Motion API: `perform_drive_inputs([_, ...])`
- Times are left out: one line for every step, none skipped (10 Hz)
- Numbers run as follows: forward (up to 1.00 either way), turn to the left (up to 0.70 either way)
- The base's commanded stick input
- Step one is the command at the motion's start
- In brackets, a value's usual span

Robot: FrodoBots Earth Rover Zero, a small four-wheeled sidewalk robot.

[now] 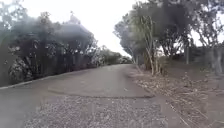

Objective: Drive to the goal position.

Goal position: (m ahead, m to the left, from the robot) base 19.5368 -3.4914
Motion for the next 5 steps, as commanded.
perform_drive_inputs([0.85, 0.06])
perform_drive_inputs([0.85, 0.0])
perform_drive_inputs([0.85, 0.0])
perform_drive_inputs([0.85, 0.0])
perform_drive_inputs([0.85, 0.08])
